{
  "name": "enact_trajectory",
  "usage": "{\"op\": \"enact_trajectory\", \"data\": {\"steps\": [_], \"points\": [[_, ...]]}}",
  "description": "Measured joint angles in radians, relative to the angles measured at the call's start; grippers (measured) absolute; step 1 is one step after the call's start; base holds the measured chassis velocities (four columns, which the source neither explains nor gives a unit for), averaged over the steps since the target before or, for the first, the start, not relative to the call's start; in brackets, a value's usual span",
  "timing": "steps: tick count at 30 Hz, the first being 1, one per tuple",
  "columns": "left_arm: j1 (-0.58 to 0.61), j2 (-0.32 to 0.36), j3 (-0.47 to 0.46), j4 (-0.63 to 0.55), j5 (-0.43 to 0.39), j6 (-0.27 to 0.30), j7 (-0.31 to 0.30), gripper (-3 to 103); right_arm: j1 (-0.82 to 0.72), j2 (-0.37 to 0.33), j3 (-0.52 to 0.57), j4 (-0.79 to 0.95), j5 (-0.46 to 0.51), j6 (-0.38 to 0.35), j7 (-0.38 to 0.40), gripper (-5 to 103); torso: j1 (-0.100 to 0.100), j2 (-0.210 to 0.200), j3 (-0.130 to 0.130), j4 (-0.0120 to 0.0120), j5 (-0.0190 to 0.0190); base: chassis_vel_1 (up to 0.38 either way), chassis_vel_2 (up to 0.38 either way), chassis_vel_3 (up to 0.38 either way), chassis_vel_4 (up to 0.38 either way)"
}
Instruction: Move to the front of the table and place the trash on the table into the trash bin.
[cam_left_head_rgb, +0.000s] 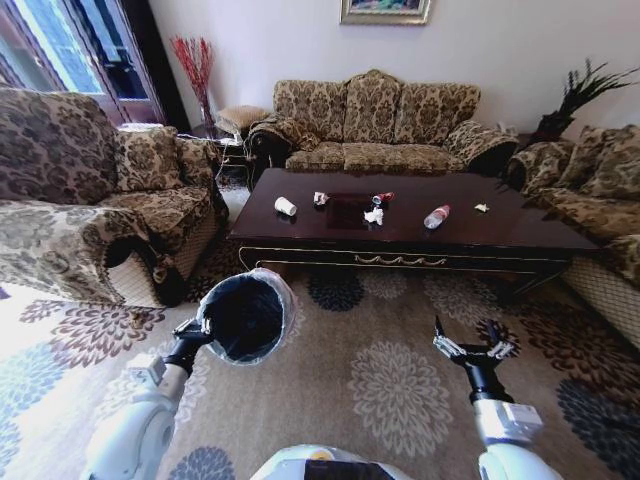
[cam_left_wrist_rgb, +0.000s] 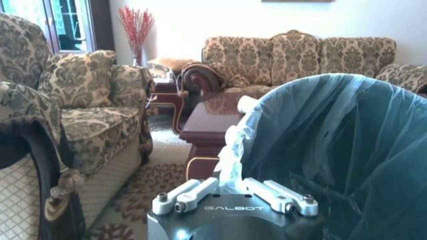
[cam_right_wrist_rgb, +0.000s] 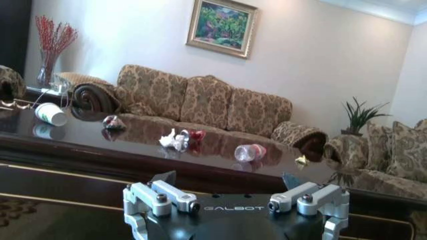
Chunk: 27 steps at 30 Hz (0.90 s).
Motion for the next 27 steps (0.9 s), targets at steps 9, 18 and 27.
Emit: {"op": "enact_trajectory", "data": {"steps": [9, 18, 27], "points": [[0.004, -0.001, 0.009, -0.004, 0.016, -0.009, 0.002, 1, -0.003, -0.002, 0.001, -0.003, 0.005, 0.002, 0.000, 100, 0.000, -0.001, -0.001, 0.0001, 0.0000, -0.049, 0.057, 0.048, -0.062], [0.007, -0.002, 0.012, -0.005, 0.019, -0.018, -0.002, 1, -0.005, -0.001, -0.003, -0.006, 0.001, 0.004, -0.005, 100, -0.001, -0.005, -0.003, 0.0000, 0.0000, -0.125, 0.123, 0.128, -0.121], [0.008, -0.005, 0.012, -0.008, 0.019, -0.018, -0.003, 1, -0.002, -0.004, -0.016, -0.011, -0.025, 0.002, -0.012, 100, -0.003, -0.007, -0.005, 0.0000, 0.0000, -0.041, 0.053, 0.046, -0.049]]}}
